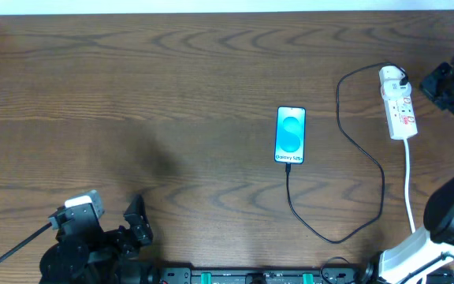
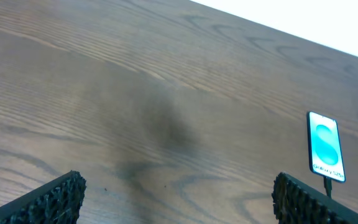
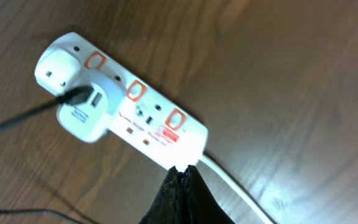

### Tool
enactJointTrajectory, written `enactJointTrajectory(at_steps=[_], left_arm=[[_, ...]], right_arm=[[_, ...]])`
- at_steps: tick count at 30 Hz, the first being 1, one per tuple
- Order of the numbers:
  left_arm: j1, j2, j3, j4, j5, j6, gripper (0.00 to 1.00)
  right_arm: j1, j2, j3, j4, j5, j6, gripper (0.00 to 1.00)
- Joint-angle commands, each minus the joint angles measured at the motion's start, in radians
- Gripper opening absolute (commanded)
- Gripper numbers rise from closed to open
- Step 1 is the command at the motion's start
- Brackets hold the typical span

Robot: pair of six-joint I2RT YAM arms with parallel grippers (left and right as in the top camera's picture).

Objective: Plug charger to phone and switch on socket

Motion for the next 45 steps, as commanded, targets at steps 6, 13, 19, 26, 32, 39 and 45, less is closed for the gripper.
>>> enactJointTrajectory(at_steps=[6, 13, 19, 26, 32, 39, 45], left_arm=[[0.065, -0.027, 0.003, -0.018, -0.017, -0.009, 0.96], [0.064, -0.034, 0.003, -0.018, -0.017, -0.009, 0.96], [0.064, -0.034, 0.003, -0.018, -0.017, -0.009, 0.96], [0.064, -0.034, 0.003, -0.018, -0.016, -0.009, 0.96], [0.064, -0.034, 0.003, -0.018, -0.016, -0.009, 0.96], [0.064, -0.034, 0.003, -0.018, -0.017, -0.009, 0.96], [0.064, -0.034, 0.003, -0.018, -0.017, -0.009, 0.96]], right_arm=[[-0.01, 0.137, 0.072, 0.017, -0.047, -0.06, 0.01], [-0.01, 0.21, 0.072, 0.052, -0.072, -0.074, 0.01], [-0.012, 0.25, 0.072, 0.109, -0.096, -0.074, 0.01], [-0.012, 0.281, 0.072, 0.149, -0.103, -0.074, 0.01], [-0.011, 0.282, 0.072, 0.178, -0.122, -0.073, 0.01], [-0.012, 0.299, 0.072, 0.185, -0.122, -0.073, 0.01], [-0.012, 0.338, 0.072, 0.206, -0.122, -0.073, 0.01]])
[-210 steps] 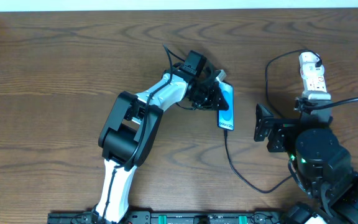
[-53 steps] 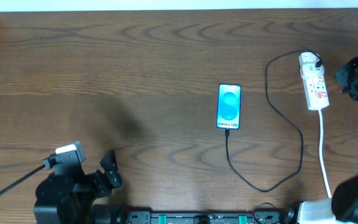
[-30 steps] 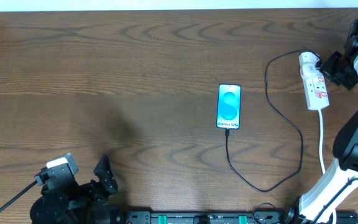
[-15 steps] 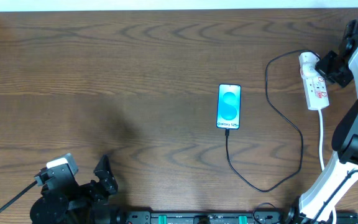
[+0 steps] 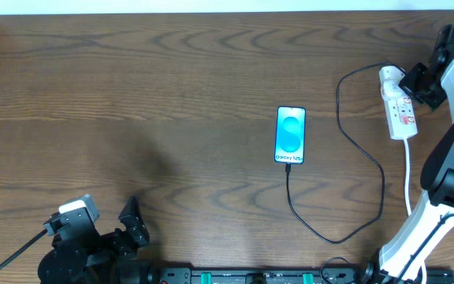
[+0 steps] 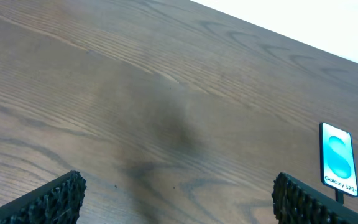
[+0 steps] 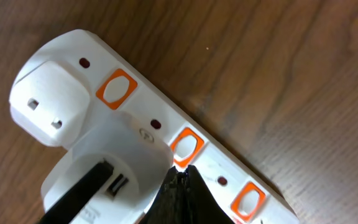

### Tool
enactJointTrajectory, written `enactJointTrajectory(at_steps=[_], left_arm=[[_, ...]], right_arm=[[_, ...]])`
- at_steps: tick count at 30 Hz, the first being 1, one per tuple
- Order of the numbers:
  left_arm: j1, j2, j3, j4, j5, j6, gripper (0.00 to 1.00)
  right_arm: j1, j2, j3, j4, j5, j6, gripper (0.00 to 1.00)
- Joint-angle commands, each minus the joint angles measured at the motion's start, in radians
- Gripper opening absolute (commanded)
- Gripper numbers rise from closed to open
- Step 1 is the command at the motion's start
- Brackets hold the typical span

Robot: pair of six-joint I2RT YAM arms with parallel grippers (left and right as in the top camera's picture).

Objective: Plug charger to phone and switch on socket

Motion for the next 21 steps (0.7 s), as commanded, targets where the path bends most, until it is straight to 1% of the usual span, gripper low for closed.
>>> enactJointTrajectory(at_steps=[1, 14, 21], left_arm=[[0.005, -0.014, 0.003, -0.001, -0.01, -0.009, 0.96], [0.005, -0.014, 0.003, -0.001, -0.01, -0.009, 0.96], [0.005, -0.014, 0.003, -0.001, -0.01, -0.009, 0.96]], right_arm=[[-0.012, 0.04, 0.019, 0.009, -0.006, -0.015, 0.01], [-0.011, 0.044, 0.018, 0.051, -0.029, -0.015, 0.01], [0.001, 0.047, -0.024, 0.061, -0.103, -0.014, 0.01]])
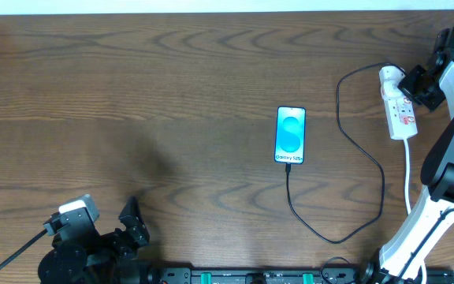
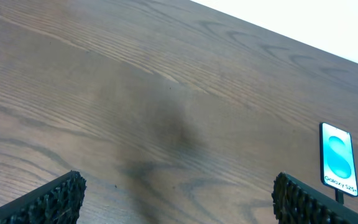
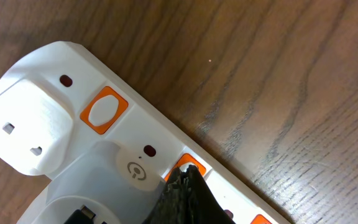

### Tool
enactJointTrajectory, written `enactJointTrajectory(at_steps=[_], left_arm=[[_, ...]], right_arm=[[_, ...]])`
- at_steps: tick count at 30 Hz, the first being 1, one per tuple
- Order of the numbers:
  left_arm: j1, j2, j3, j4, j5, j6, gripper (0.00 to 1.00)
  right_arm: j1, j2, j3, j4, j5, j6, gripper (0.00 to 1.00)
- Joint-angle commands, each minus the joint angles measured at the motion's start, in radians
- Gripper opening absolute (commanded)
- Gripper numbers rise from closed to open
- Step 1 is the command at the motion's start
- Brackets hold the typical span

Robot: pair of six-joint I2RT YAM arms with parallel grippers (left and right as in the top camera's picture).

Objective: Plug charger to phone and switch on socket

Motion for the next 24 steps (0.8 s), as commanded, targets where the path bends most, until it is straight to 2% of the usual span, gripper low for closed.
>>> enactJointTrajectory(at_steps=[1, 8, 15, 24], left_arm=[[0.005, -0.014, 0.003, -0.001, -0.009, -0.008, 0.96], [0.005, -0.014, 0.003, -0.001, -0.009, -0.008, 0.96], [0.005, -0.014, 0.003, -0.002, -0.009, -0.008, 0.96], [0.005, -0.036, 0.003, -0.001, -0.01, -0.009, 0.96]], right_arm=[[0.015, 0.006, -0.034, 0.019, -0.079, -0.014, 0.01], [0.055, 0.006, -0.124, 0.041, -0.113, -0.015, 0.01], [0.072, -0.006, -0.127, 0.017, -0.163, -0.045, 0.01], [0.026, -0.167, -0.126, -0.07, 0.018, -0.044, 0.01]])
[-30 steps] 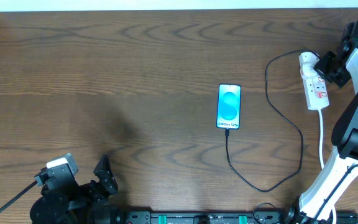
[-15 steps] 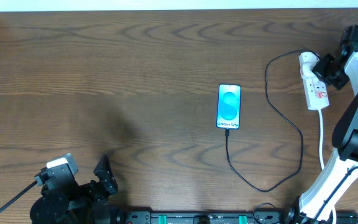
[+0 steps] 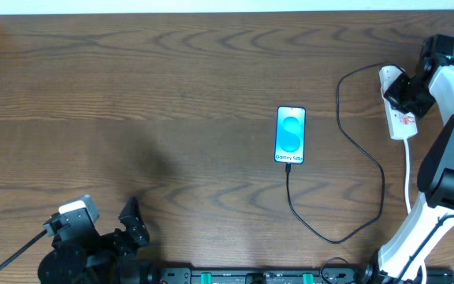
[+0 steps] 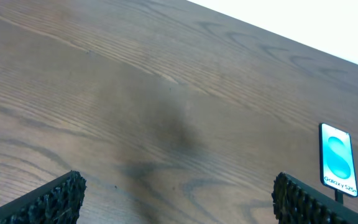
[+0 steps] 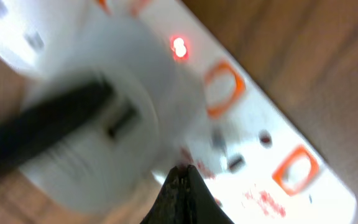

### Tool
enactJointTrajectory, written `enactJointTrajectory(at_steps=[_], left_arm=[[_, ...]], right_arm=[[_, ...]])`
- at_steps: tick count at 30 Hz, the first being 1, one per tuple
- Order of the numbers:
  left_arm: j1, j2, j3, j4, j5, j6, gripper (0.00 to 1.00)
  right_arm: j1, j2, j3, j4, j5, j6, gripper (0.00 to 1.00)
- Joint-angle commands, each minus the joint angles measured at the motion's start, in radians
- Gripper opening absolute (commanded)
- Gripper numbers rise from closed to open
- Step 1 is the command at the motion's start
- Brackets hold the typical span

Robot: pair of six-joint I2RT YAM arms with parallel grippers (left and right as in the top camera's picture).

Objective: Plug charger to phone and switch on socket

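Note:
The phone (image 3: 291, 135) lies screen up mid-table, its display lit, with the black charger cable (image 3: 359, 150) plugged into its near end; it also shows as the phone (image 4: 337, 160) in the left wrist view. The cable runs to the white adapter (image 5: 98, 118) in the white power strip (image 3: 399, 106) at the far right. A red light (image 5: 179, 46) glows on the strip (image 5: 272, 168). My right gripper (image 5: 182, 171) is shut, tips just over the strip beside the adapter. My left gripper (image 4: 179, 199) is open over bare wood at the near left.
Orange rocker switches (image 5: 221, 87) line the strip. The strip's white lead (image 3: 409, 185) runs toward the near edge at right. The table's far edge (image 3: 211, 11) meets a white wall.
My right gripper has shifted along the strip from the orange switch to beside the adapter. A red light now glows on the strip. The left arm has not moved.
My shut right gripper hung above the strip's lead end, with the cable in the phone throughout. Then it was low over the switches, then with its tips at the second orange switch. Now the red light is on and the gripper is beside the adapter.

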Motion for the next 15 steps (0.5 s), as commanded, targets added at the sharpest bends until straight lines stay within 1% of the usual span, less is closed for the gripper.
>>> enactJointTrajectory(at_steps=[1, 8, 12, 15], left_arm=[[0.005, -0.038, 0.003, -0.001, -0.01, -0.008, 0.96], [0.005, -0.102, 0.003, -0.002, -0.009, -0.008, 0.96], [0.005, -0.121, 0.003, -0.001, -0.01, -0.008, 0.96], [0.005, -0.125, 0.003, -0.002, -0.009, -0.008, 0.96]], right_arm=[[-0.026, -0.119, -0.01, -0.019, 0.081, -0.015, 0.01], [-0.045, -0.381, -0.01, 0.002, 0.106, 0.007, 0.01], [-0.045, -0.539, -0.01, 0.052, 0.063, 0.04, 0.01], [-0.045, -0.664, -0.01, 0.111, -0.007, 0.042, 0.01]])
